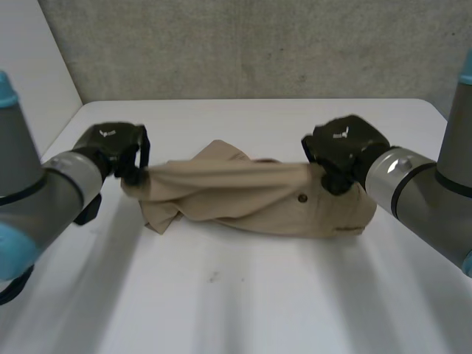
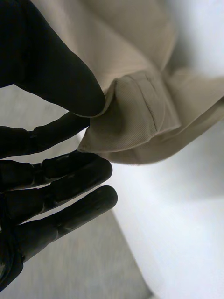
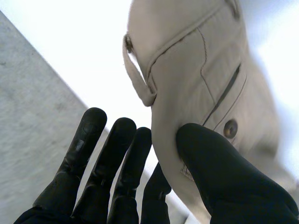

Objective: Fold the shorts.

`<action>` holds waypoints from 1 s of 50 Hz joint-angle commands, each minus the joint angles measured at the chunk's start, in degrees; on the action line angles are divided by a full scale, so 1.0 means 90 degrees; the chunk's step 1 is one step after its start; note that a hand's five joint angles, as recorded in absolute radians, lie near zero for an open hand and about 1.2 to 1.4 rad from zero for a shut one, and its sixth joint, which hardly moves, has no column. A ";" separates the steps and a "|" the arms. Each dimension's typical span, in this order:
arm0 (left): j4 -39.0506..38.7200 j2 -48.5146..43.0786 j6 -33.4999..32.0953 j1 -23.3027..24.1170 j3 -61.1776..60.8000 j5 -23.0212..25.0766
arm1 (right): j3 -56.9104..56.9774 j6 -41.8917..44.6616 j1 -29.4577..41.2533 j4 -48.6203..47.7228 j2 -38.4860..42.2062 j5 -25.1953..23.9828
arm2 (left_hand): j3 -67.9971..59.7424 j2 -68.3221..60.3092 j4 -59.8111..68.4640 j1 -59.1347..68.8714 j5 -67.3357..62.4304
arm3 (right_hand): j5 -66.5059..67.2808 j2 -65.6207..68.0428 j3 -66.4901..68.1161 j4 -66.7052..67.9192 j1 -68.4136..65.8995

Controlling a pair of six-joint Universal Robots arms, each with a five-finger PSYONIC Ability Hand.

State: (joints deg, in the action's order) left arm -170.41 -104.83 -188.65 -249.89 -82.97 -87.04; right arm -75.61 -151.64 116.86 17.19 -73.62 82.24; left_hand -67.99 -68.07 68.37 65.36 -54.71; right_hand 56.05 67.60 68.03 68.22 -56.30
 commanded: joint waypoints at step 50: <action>-0.3977 -0.1106 -0.0885 0.0773 -0.1454 -0.1023 | -0.1276 0.0179 -0.0036 -0.2243 0.1394 0.0540 | -0.1334 -0.1325 0.1292 0.1627 -0.1699 | 0.1550 0.1378 0.1330 0.1309 -0.2634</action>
State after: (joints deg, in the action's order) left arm -208.42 -112.42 -196.52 -243.47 -90.09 -96.49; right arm -81.46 -150.33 116.60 -3.62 -62.76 89.51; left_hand -68.28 -68.59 68.62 65.36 -54.72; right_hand 56.80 67.89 68.03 68.31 -56.27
